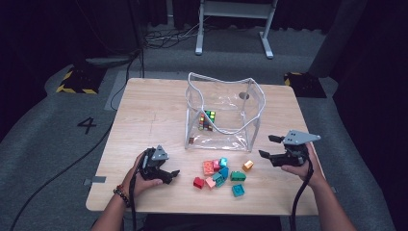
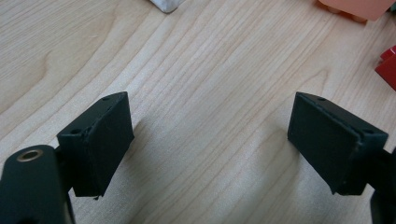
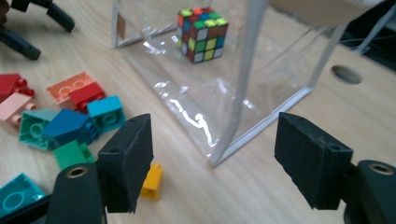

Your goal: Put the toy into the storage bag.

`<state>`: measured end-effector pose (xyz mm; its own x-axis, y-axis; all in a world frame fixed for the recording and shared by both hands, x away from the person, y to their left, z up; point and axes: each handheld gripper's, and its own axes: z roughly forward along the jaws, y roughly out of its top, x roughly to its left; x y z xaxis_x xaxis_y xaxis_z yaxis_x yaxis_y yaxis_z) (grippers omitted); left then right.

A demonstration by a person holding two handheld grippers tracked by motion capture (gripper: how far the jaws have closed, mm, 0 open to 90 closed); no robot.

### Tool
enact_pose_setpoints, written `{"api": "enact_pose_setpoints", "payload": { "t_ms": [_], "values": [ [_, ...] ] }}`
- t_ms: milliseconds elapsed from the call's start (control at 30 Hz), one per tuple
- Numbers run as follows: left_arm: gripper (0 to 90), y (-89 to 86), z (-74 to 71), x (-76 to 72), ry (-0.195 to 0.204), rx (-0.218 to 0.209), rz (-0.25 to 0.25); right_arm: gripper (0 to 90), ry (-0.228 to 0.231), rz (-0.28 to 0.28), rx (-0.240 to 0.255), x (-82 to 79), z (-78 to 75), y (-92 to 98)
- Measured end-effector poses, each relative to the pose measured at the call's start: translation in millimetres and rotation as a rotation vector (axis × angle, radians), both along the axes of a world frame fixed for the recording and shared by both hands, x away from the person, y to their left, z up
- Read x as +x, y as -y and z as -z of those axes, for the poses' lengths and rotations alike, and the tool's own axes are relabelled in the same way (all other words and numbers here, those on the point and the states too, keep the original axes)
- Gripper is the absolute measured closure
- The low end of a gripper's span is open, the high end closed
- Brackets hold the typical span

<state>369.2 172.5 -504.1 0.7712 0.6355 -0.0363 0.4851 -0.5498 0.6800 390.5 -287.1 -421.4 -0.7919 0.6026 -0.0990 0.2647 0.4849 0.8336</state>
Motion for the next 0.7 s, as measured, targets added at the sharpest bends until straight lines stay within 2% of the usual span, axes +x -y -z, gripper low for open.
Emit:
{"api": "enact_pose_setpoints", "payload": {
  "t_ms": [167, 300, 367, 533, 700],
  "values": [
    [14.4, 0.0, 0.0, 0.0, 0.001, 0.001, 0.000, 29.1, -0.048, -0.017, -0.012, -7.3, 23.5, -9.4],
    [14.4, 0.1, 0.2, -0.1, 0.003, 0.001, -0.001, 31.0, -0.084, -0.051, -0.024, -11.3, 38.9, -20.3],
    [14.4, -0.1, 0.0, 0.0, 0.002, 0.003, 0.002, 31.9, -0.102, -0.077, -0.001, -11.7, 45.1, -25.4],
    [14.4, -0.2, 0.0, 0.0, 0.002, 0.004, 0.001, 32.2, -0.107, -0.106, -0.026, -12.0, 54.3, -35.8],
    [14.3, -0.1, 0.0, 0.1, 0.001, 0.002, 0.001, 42.9, -0.138, -0.091, -0.025, -7.2, 66.0, -38.6]
  ]
}}
